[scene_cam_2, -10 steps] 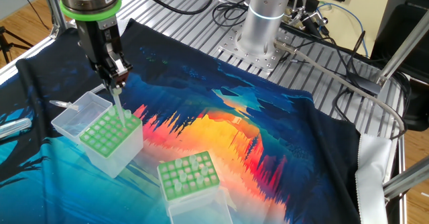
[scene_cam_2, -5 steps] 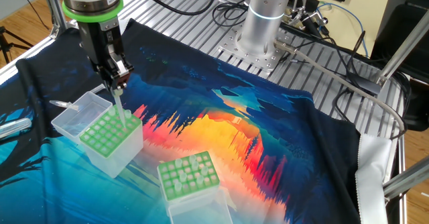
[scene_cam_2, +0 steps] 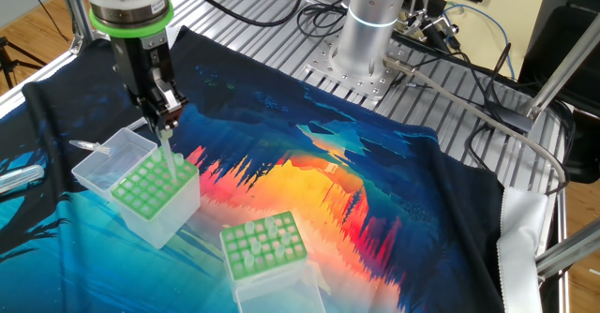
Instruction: Transfer all large pipette tips from one holder to another
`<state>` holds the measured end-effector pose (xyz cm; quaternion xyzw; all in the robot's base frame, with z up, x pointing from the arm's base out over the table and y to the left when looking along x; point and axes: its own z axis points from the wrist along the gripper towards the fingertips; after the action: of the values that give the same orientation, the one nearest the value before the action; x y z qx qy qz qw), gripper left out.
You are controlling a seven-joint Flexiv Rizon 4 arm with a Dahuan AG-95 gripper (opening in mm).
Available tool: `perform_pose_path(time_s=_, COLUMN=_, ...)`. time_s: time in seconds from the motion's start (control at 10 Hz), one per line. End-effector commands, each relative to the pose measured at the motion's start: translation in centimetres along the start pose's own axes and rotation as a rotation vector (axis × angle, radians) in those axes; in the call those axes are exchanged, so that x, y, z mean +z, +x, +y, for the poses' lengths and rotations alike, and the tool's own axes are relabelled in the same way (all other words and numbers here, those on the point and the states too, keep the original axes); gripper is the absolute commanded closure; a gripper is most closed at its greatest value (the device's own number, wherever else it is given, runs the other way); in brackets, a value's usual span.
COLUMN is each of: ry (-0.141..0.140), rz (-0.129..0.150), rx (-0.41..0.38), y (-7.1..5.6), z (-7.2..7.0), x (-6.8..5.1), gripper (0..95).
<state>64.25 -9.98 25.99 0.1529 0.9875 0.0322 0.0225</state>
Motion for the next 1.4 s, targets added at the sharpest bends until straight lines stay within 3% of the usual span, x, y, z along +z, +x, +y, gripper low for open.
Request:
perform_pose_path(time_s=0.1, ry=-0.004, rz=-0.01, rx=0.001, y=-0.2, z=0.1, x=0.4, gripper=95.0)
perform_pose_path(time_s=0.8, ry=0.005, rz=-0.019, rx=0.024, y=-0.3, z=0.2, x=1.9, gripper=95.0)
perform_pose_path(time_s=0.9, ry=0.011, rz=-0.018, rx=0.035, y=-0.3, z=0.2, x=1.9, gripper=76.0)
perform_pose_path(time_s=1.2, ry=0.012, rz=-0.014, rx=0.049, y=-0.3, z=0.2, x=1.9, gripper=76.0)
perform_pose_path(time_s=1.3, ry=0.01, rz=-0.012, rx=0.048, y=-0.3, z=0.2, x=1.9, gripper=57.0)
perform_pose_path(time_s=1.4, ry=0.005, rz=-0.006, rx=0.052, y=-0.2, z=0.3, x=1.9, gripper=76.0)
